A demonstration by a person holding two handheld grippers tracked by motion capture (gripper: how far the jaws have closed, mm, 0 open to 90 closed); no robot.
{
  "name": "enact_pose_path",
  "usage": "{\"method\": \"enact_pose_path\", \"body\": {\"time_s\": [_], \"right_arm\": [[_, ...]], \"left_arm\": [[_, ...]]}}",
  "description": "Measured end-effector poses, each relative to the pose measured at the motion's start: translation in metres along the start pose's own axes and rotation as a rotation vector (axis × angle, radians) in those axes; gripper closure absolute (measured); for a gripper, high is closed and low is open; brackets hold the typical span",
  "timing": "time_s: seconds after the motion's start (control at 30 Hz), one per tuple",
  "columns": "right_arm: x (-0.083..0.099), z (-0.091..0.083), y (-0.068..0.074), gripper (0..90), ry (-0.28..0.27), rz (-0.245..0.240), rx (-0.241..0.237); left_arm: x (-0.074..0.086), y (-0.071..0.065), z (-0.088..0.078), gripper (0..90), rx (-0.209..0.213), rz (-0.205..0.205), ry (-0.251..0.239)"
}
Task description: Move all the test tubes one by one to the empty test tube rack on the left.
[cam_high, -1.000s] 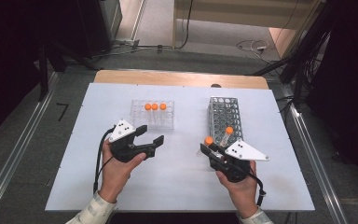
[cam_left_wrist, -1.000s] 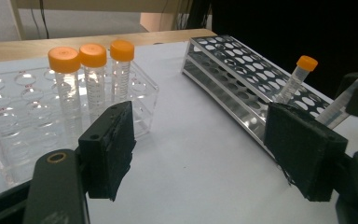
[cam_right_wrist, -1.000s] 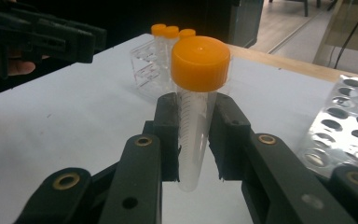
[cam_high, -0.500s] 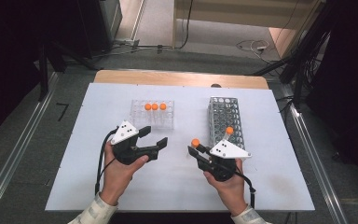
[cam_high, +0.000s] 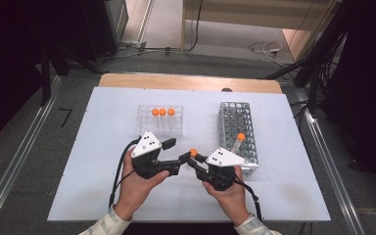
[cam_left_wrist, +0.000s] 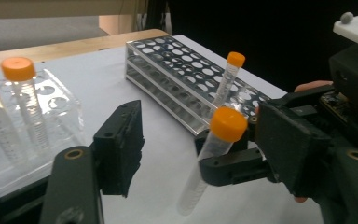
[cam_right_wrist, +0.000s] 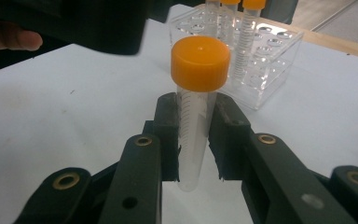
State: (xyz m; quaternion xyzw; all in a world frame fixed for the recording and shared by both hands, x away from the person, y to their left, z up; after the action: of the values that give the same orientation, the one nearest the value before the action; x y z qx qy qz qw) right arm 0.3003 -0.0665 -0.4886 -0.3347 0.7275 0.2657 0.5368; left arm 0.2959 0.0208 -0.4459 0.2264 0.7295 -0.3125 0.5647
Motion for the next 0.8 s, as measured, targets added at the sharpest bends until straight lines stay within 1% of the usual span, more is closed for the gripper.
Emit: {"method": "enact_pose_path", "body": {"time_s": [0.07,0.13,0.23,0.3,0.57,0.67,0.73,0.8], "right_arm": [[0.000,0.002,0.002,71.6,0.002,0.003,-0.005],[-0.001,0.005,0.004,71.6,0.000,0.003,-0.012],[-0.002,0.007,0.007,71.6,0.004,0.001,-0.023],[-0.002,0.009,0.010,71.6,0.004,-0.003,-0.029],[-0.004,0.011,0.012,71.6,-0.001,-0.002,-0.035],[-0.004,0.010,0.012,71.4,-0.001,-0.002,-0.036],[-0.005,0.010,0.013,68.9,-0.003,-0.001,-0.036],[-0.005,0.009,0.013,61.4,-0.003,0.003,-0.041]], "left_arm": [[0.003,-0.002,0.003,40.2,0.008,0.020,0.014],[0.005,-0.003,0.006,43.6,0.003,0.034,0.018],[0.007,-0.004,0.008,49.0,0.007,0.041,0.022],[0.008,-0.004,0.009,52.3,0.002,0.059,0.027],[0.010,-0.005,0.010,68.3,0.014,0.072,0.025],[0.010,-0.004,0.009,69.9,0.012,0.079,0.026],[0.009,-0.004,0.008,70.2,0.013,0.074,0.022],[0.007,-0.004,0.007,70.3,0.015,0.074,0.020]]}}
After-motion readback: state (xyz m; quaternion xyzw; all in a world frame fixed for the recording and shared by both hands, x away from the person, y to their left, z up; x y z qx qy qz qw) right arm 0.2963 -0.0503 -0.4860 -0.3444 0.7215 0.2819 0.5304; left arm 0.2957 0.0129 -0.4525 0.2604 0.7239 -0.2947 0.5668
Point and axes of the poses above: each handheld gripper's, and its own axes: z roughly forward along the jaws, x roughly out of its underside, y roughly to its left, the point moved 9 cm from there along z, roughly forward along the jaws, and after that the axes turned 10 degrees about -y, right-handed, at the moved point
